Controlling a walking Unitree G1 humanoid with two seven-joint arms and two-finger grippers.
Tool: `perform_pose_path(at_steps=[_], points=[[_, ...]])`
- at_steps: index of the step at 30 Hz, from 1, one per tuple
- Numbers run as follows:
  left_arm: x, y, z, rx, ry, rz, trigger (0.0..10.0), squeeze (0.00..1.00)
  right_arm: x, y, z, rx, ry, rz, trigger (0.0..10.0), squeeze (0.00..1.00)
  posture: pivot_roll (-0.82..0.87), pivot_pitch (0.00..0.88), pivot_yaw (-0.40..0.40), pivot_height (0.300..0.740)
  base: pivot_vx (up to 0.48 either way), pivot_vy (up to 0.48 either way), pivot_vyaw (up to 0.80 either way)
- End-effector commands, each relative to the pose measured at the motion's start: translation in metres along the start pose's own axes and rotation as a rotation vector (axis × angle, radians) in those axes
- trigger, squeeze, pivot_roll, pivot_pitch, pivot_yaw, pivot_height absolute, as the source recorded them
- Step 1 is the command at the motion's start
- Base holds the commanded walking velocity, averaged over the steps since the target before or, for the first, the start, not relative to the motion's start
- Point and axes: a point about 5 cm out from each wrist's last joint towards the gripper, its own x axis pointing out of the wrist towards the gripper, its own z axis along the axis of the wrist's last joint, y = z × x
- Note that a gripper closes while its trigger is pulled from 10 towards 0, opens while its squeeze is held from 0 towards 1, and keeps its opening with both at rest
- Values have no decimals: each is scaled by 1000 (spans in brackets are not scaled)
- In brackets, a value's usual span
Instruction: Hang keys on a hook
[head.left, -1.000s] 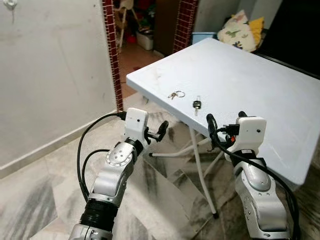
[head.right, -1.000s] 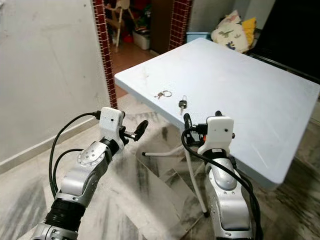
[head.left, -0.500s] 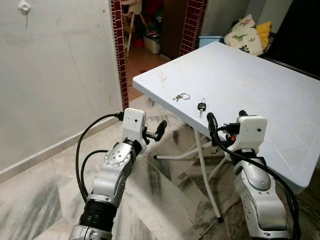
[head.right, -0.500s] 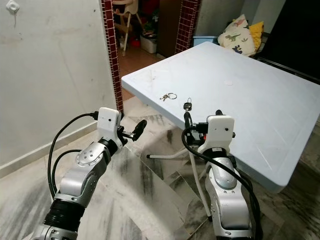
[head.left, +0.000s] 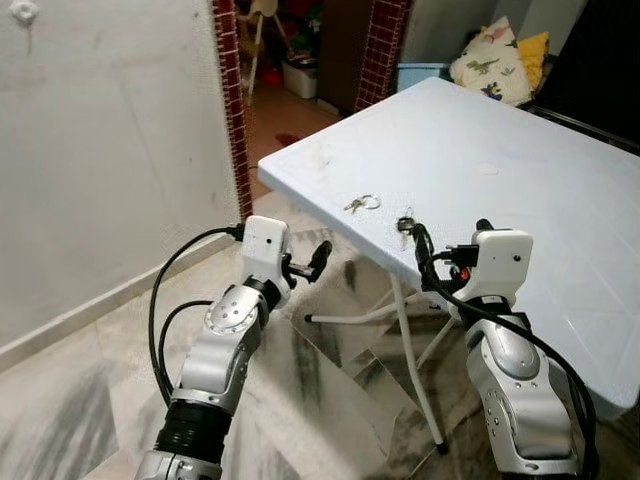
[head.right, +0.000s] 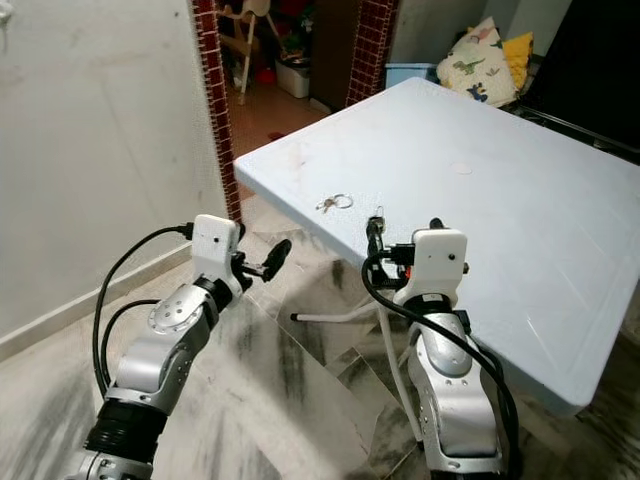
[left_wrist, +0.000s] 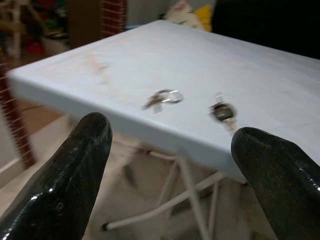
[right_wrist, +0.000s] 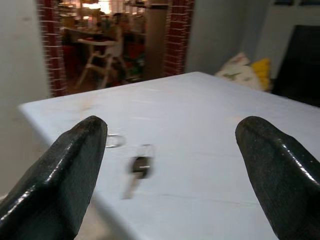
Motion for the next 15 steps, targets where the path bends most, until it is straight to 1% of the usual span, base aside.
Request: perform_pose_path(at_steps=[1, 8, 11, 15], points=[[0, -6, -1, 0, 0, -27, 10000, 0, 0, -3, 0, -1, 4, -13, 10000, 0, 22, 0, -67, 740, 412, 0, 0], [0, -6, -1, -2, 2, -29, 10000, 0, 0, -3, 0, -1, 4, -13, 10000, 0, 21, 0, -66, 740, 415, 0, 0], [0, -6, -2, -7, 12, -22, 10000, 0, -1, -3, -2, 0, 9, -13, 10000, 0, 23, 0, -68, 740, 346, 0, 0], [-1, -4, -5, 7, 24, -3, 10000, 0, -2, -3, -3, 0, 17, -7, 10000, 0, 24, 0, -70, 740, 0, 0, 0]])
